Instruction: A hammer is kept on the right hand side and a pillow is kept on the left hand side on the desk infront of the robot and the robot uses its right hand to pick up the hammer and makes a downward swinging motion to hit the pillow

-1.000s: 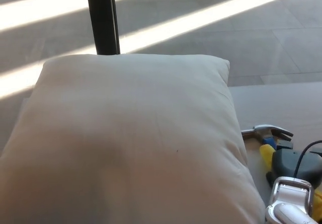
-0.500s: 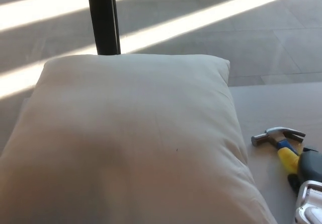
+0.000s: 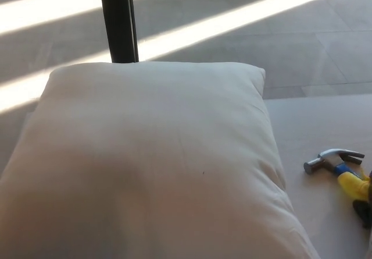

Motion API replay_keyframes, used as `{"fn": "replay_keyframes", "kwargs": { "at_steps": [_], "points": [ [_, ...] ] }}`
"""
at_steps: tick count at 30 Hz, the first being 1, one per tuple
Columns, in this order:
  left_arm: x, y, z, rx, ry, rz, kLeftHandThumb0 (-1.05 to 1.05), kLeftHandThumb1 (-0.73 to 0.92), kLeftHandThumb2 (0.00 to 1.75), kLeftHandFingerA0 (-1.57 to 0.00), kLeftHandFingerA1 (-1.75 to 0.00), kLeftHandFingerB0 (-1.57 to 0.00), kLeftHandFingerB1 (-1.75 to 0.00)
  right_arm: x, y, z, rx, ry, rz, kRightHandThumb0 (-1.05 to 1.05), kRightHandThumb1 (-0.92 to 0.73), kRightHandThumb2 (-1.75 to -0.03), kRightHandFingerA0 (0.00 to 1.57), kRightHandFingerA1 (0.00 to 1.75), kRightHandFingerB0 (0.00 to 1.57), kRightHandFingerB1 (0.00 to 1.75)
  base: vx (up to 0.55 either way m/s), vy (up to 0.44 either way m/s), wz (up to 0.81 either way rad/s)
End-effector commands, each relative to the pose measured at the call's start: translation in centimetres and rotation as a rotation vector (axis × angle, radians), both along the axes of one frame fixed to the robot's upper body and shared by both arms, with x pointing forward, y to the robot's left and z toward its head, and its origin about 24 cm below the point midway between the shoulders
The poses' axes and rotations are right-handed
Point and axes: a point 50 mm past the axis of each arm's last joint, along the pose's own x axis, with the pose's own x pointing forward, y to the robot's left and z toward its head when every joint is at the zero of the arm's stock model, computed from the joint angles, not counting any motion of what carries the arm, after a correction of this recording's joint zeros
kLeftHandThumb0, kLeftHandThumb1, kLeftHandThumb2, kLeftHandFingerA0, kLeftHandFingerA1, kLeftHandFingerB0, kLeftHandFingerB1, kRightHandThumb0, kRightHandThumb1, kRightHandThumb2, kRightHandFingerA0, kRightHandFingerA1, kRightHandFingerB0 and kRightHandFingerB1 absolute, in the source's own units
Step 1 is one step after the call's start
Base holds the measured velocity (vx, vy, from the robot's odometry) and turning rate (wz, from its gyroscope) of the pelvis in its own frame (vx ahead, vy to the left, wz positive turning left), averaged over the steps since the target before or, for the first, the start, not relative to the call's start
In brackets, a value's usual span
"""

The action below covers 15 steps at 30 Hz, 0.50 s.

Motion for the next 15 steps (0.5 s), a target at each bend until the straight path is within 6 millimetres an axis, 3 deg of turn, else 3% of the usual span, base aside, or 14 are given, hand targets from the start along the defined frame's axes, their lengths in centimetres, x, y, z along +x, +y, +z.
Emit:
{"fn": "replay_keyframes", "kwargs": {
  "at_steps": [1,2,3,4,5,6,7,8,9,10,12,13,14,15],
  "points": [
    [-0.7,0.7,0.5,-0.017,-0.013,0.028,-0.5,-0.14,1.55,-0.75,-1.41,-1.08,-1.33,-3.3,-1.3,-4.7,0.367,0.224,-0.009,-0.31,-0.92,-0.67,0.63,1.14,0.22,0.56,0.0,0.0,0.0],
    [-0.7,0.7,0.4,-0.01,0.0,0.016,-0.64,-0.19,1.73,-0.69,-1.52,-0.97,-1.33,-3.3,-1.4,-4.5,0.351,0.21,0.017,-0.3,-0.91,-0.68,0.67,1.24,0.36,0.76,0.0,0.0,0.0],
    [-0.8,0.7,0.4,-0.034,-0.026,0.029,-0.5,-0.14,1.54,-0.77,-1.43,-1.04,-1.32,-3.1,-1.5,-4.1,0.33,0.201,0.041,-0.31,-0.87,-0.68,0.74,1.42,0.55,1.18,0.0,0.0,0.0],
    [-0.9,0.7,0.4,-0.04,-0.036,0.034,-0.48,-0.13,1.54,-0.73,-1.41,-1.06,-1.32,-2.9,-1.5,-3.8,0.313,0.204,0.052,-0.33,-0.88,-0.69,0.75,1.41,0.63,1.08,0.0,0.0,0.0],
    [-0.9,0.7,0.5,-0.027,-0.013,0.004,-0.56,-0.09,1.5,-0.71,-1.35,-1.06,-1.31,-2.7,-1.4,-3.6,0.322,0.201,0.051,-0.34,-0.91,-0.67,0.77,1.17,0.67,0.88,0.0,0.0,0.0],
    [-0.9,0.8,0.5,-0.02,-0.001,0.004,-0.56,-0.08,1.49,-0.82,-1.41,-1.06,-1.31,-2.6,-1.4,-3.3,0.346,0.186,0.057,-0.32,-0.91,-0.67,0.75,1.35,0.7,1.02,0.0,0.0,0.0],
    [-0.8,0.8,0.5,-0.011,0.005,0.009,-0.66,-0.11,1.63,-0.8,-1.51,-0.96,-1.29,-2.5,-1.3,-3.1,0.385,0.164,0.054,-0.29,-0.86,-0.74,0.73,1.55,0.72,1.13,0.0,0.0,0.0],
    [-0.8,0.8,0.5,-0.007,0.007,0.011,-0.66,-0.11,1.63,-0.8,-1.51,-0.96,-1.29,-2.4,-1.3,-3.0,0.401,0.156,0.053,-0.29,-0.86,-0.74,0.73,1.55,0.72,1.13,0.0,0.0,0.0],
    [-0.8,0.8,0.5,-0.007,0.006,0.006,-0.45,-0.21,1.57,-0.76,-1.43,-0.98,-1.29,-2.4,-1.3,-3.0,0.415,0.152,0.053,-0.31,-0.81,-0.8,0.73,1.54,0.68,0.96,0.0,0.0,0.0],
    [-0.9,0.8,0.5,-0.014,-0.005,0.006,-0.54,-0.11,1.52,-0.83,-1.43,-1.06,-1.32,-2.3,-1.2,-2.7,0.482,0.125,0.046,-0.33,-0.74,-0.87,0.83,1.72,0.65,1.34,0.0,0.0,0.0],
    [-0.9,0.8,0.5,-0.023,-0.019,0.016,-0.54,-0.11,1.52,-0.83,-1.43,-1.06,-1.32,-2.2,-1.1,-2.4,0.554,0.089,0.039,-0.33,-0.74,-0.87,0.83,1.72,0.65,1.34,0.0,0.0,0.0],
    [-1.1,0.8,0.5,-0.023,-0.015,0.017,-0.47,-0.23,1.58,-0.67,-1.44,-1.0,-1.31,-2.0,-0.9,-2.3,0.583,0.086,0.042,-0.27,-0.64,-1.1,0.85,1.75,0.76,1.57,0.0,0.0,0.0],
    [-1.3,0.9,0.6,-0.03,-0.018,0.018,-0.58,-0.08,1.5,-0.74,-1.39,-1.0,-1.3,-1.6,-0.7,-1.9,0.653,0.068,0.048,-0.25,-0.59,-1.17,0.86,1.75,0.75,1.6,0.0,0.0,0.0],
    [-1.5,0.9,0.5,-0.028,-0.02,0.013,-0.62,-0.04,1.46,-0.79,-1.37,-1.03,-1.29,-1.6,-0.6,-1.8,0.666,0.056,0.049,-0.28,-0.59,-1.12,0.87,1.75,0.75,1.6,0.0,0.0,0.0]
  ]
}}
